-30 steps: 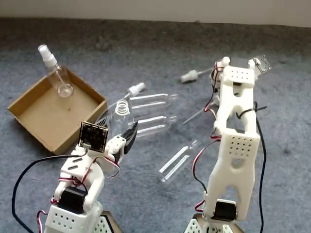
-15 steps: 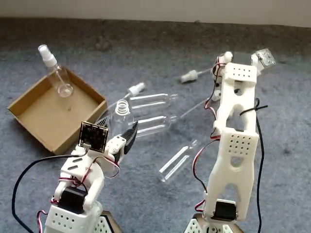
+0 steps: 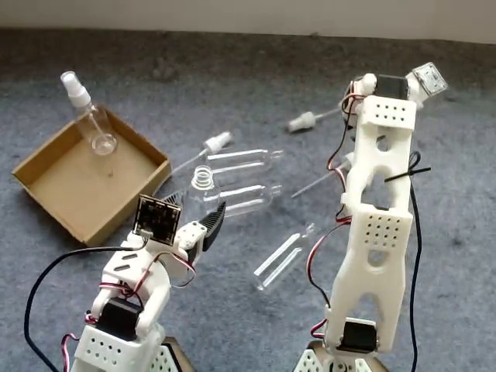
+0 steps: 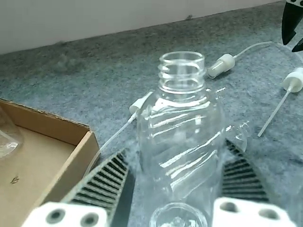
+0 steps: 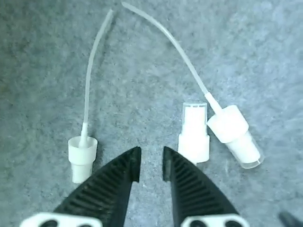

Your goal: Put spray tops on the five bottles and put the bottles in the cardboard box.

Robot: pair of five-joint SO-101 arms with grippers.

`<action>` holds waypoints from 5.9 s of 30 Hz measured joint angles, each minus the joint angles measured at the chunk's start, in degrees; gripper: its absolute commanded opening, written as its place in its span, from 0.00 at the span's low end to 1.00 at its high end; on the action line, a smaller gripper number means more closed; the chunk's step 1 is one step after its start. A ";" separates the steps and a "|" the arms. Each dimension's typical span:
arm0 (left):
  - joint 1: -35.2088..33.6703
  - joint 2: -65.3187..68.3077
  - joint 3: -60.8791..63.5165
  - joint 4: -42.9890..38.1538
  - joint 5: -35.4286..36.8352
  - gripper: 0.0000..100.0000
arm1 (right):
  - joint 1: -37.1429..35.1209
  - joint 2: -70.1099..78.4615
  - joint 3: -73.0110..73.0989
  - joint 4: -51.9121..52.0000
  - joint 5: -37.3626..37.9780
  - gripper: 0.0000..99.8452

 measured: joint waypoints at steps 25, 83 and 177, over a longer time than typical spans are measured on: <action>0.35 0.00 0.00 0.00 0.00 0.12 | 0.09 16.79 -11.60 0.88 2.11 0.00; 16.97 0.09 1.23 -20.40 0.00 0.12 | -10.11 -58.46 8.00 7.21 26.29 0.02; 37.10 0.18 1.23 -11.08 0.09 0.12 | -29.80 -156.40 115.25 -7.91 39.91 0.02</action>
